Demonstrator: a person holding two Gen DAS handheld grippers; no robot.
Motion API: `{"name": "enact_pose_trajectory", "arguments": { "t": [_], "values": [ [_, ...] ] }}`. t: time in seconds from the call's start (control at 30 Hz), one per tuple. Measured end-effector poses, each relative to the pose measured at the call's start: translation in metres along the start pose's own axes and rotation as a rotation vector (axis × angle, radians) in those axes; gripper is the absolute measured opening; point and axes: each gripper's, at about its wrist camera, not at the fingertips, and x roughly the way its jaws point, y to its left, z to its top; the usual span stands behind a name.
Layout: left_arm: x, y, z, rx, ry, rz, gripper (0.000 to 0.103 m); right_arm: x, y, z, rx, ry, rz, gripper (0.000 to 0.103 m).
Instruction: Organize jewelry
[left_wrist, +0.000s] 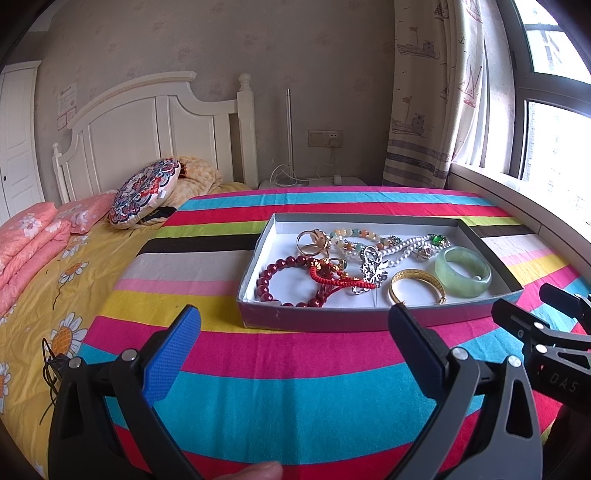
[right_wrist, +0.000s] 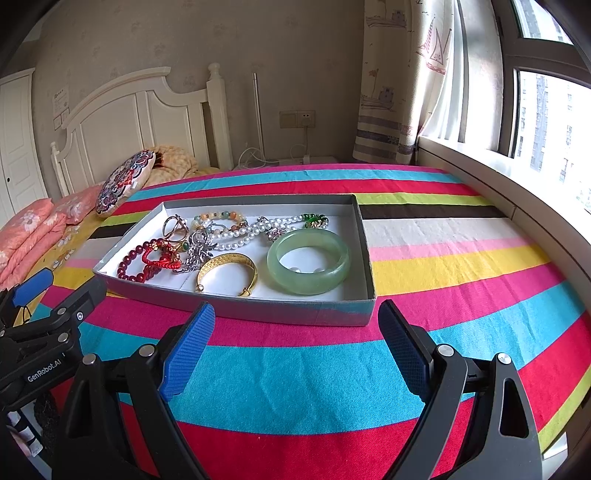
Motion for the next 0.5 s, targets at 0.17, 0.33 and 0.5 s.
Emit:
{"name": "enact_pose_trajectory", "arguments": {
  "t": [0.17,0.33,0.5],
  "values": [
    [-0.0018,0.0059,0.0010,-0.020,-0.006,-0.009,0.101,0.0002,0.0004,-0.0002,0.000,0.001,0.001,0.087],
    [-0.0008,0.0105,0.0029,-0.039,0.003,-0.021,0.101,0.0005,0.0000,-0.0004,0.001,0.004,0.003,0.087],
    [0.0007,0.0084,0.0027,-0.025,0.016,0.000,0.101,0.0013,0.0005,-0.0004,0.000,0.007,0.006,0.087]
  ]
}}
